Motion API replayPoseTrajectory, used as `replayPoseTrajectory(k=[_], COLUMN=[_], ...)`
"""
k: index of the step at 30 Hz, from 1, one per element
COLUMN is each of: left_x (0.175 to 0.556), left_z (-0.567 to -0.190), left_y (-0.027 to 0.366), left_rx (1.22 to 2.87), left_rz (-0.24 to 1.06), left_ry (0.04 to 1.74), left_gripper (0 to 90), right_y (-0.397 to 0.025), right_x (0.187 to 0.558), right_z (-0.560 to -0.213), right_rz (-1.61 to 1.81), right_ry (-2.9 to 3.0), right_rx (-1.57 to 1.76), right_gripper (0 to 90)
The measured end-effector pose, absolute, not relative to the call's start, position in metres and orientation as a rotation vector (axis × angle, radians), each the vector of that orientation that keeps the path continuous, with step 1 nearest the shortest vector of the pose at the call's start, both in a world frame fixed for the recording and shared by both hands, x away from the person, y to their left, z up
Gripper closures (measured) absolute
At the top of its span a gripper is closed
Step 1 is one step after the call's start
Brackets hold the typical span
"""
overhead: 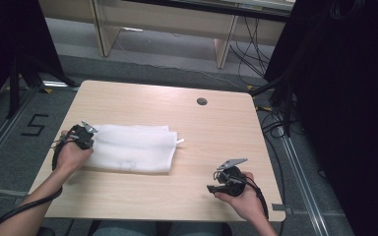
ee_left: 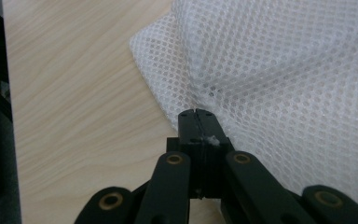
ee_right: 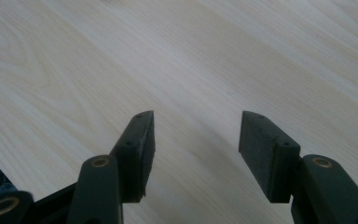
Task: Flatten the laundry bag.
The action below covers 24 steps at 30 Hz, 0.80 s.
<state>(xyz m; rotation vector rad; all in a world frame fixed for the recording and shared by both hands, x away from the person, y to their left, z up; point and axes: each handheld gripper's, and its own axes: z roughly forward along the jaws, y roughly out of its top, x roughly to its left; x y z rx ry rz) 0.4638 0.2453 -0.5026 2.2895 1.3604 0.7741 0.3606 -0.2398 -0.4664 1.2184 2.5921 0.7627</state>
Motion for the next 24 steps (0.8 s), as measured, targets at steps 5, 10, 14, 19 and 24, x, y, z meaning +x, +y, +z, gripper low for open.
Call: replayPoseTrajectory(k=[5, 10, 14, 19, 24], left_x=[0.460, 0.457, 0.451, 0.449, 0.444], left_z=[-0.502, -0.501, -0.502, -0.502, -0.503], left_y=[0.221, 0.207, 0.187, 0.173, 0.156], left_rx=[2.368, 2.409, 2.425, 2.448, 2.488], left_rz=[0.778, 0.774, 0.772, 0.780, 0.805], left_ry=[1.240, 1.146, 1.114, 1.048, 0.941], left_gripper=[89.7, 89.7, 89.7, 89.6, 89.6], right_y=[-0.237, -0.239, -0.238, -0.237, -0.236], right_x=[0.359, 0.361, 0.360, 0.359, 0.363], right_z=[-0.465, -0.467, -0.467, -0.465, -0.464], right_rz=[0.745, 0.757, 0.748, 0.753, 0.760], right_ry=[2.597, 2.594, 2.594, 2.594, 2.595], right_rx=[1.277, 1.224, 1.235, 1.268, 1.211], right_gripper=[46.7, 46.7, 46.7, 46.6, 46.0])
